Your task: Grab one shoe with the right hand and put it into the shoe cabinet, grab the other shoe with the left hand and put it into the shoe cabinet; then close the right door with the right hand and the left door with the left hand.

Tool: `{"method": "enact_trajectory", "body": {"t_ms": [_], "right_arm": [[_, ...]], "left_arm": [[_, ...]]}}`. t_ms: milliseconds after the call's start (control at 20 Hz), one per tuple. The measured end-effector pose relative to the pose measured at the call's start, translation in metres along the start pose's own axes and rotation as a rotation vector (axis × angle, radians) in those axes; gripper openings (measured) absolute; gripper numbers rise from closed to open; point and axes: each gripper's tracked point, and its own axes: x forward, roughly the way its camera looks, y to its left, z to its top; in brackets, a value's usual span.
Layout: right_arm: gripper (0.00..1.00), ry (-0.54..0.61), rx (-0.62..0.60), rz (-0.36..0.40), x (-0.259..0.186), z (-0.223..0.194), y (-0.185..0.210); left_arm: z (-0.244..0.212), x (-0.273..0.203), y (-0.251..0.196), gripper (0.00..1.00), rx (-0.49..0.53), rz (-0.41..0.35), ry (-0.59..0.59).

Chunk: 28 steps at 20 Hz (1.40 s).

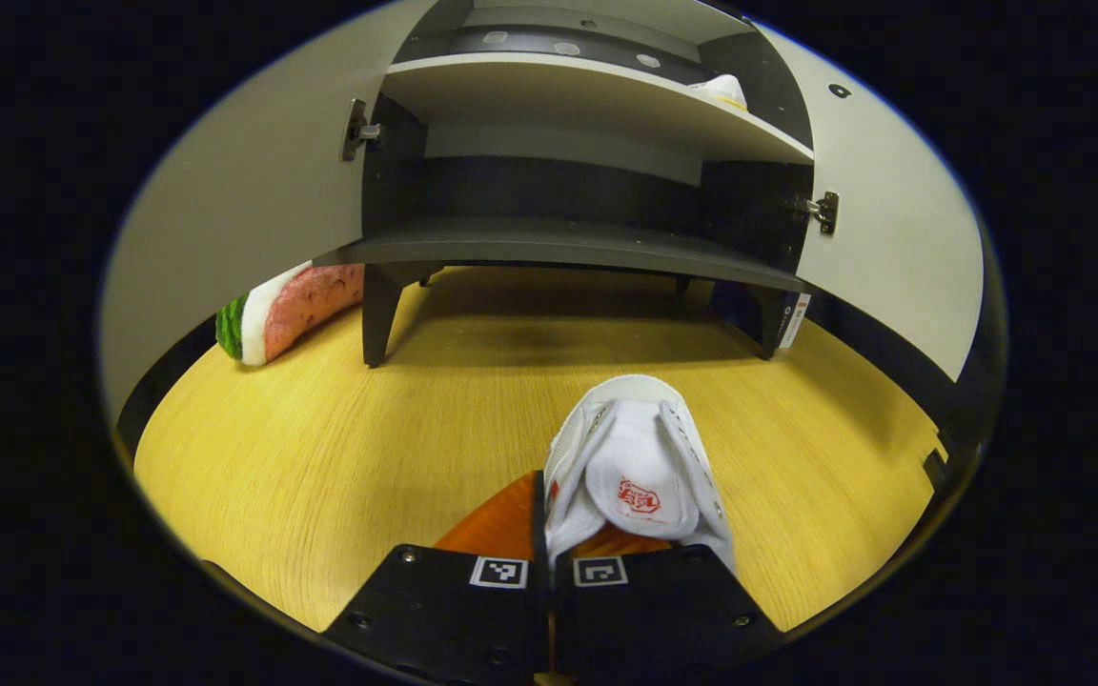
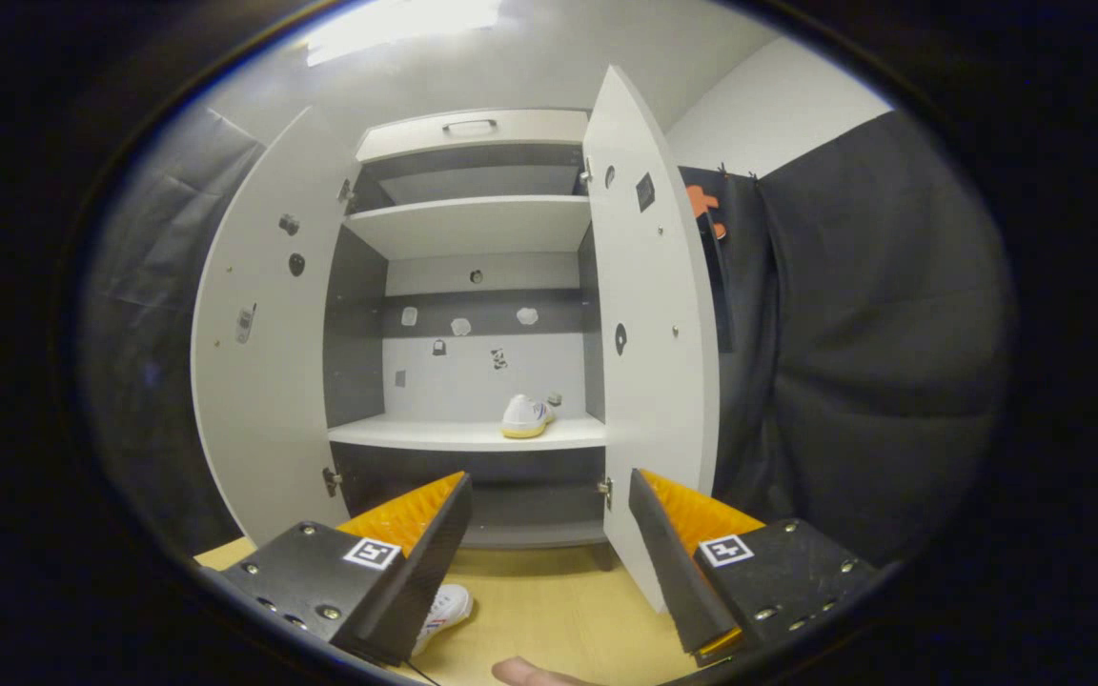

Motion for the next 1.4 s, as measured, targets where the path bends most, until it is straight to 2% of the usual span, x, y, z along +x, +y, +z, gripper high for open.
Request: {"method": "enact_trajectory", "body": {"t_ms": [350, 550, 800, 1100, 1400], "right_arm": [[0.98, -0.003, -0.018, -0.009, -0.007, 0.003, -0.001], [0.98, -0.013, -0.022, -0.03, -0.009, 0.003, -0.007], [0.98, -0.022, 0.003, -0.019, -0.008, 0.005, -0.002], [0.98, -0.027, 0.018, 0.016, -0.01, -0.002, 0.0], [0.98, -0.025, 0.011, 0.064, -0.007, -0.021, 0.001]], "left_arm": [[0.071, -0.062, -0.014, 0.03, 0.056, -0.021, -0.16], [0.126, -0.1, -0.011, 0.04, 0.052, 0.021, -0.263], [0.191, -0.131, -0.008, 0.05, 0.05, 0.059, -0.331], [0.283, -0.14, -0.007, 0.05, 0.042, 0.072, -0.416], [0.368, -0.11, -0.009, 0.05, 0.035, 0.113, -0.421]]}}
